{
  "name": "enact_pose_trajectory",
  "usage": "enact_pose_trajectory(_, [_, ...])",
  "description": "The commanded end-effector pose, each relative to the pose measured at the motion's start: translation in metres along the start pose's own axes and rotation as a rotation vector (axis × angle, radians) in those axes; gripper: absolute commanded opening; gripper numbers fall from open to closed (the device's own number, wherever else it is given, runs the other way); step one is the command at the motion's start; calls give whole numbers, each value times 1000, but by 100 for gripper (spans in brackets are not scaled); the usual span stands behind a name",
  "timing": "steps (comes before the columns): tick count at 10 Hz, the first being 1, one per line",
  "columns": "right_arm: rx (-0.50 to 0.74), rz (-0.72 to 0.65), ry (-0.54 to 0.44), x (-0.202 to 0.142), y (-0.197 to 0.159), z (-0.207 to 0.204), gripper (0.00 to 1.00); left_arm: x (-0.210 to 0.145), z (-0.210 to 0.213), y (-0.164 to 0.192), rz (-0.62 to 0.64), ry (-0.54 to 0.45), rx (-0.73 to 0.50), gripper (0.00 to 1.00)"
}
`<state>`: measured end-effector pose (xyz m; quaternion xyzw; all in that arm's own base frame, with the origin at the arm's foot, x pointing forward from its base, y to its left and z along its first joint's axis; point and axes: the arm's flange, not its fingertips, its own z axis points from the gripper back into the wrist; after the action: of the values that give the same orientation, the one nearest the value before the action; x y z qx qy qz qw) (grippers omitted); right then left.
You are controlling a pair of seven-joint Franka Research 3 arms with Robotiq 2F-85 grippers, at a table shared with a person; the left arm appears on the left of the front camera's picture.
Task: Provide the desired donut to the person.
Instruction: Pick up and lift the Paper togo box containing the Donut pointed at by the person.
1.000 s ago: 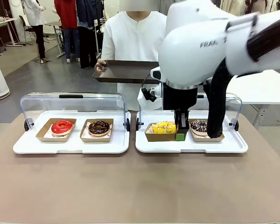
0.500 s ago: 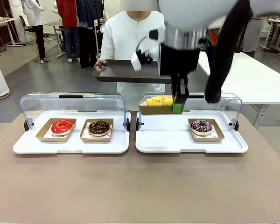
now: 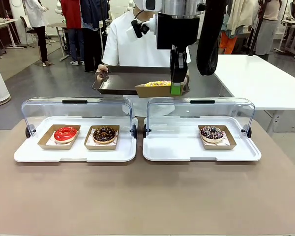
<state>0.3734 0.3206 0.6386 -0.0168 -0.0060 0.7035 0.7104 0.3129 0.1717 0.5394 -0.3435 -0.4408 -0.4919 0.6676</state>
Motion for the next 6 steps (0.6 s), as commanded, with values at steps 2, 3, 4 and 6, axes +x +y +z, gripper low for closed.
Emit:
enact_pose_trajectory(2, [-6,-11,1,-2,4,-1,0,0,1,-1,-6,-10,3,100])
enact_pose_trajectory(3, [-6,-11,1,-2,4,-1,0,0,1,-1,-6,-10,3,100])
enact_pose_trajectory(4, [-6,-11,1,-2,4,-1,0,0,1,-1,-6,-10,3,100])
enact_pose_trajectory(6, [-6,-11,1,-2,4,-1,0,0,1,-1,-6,-10,3,100])
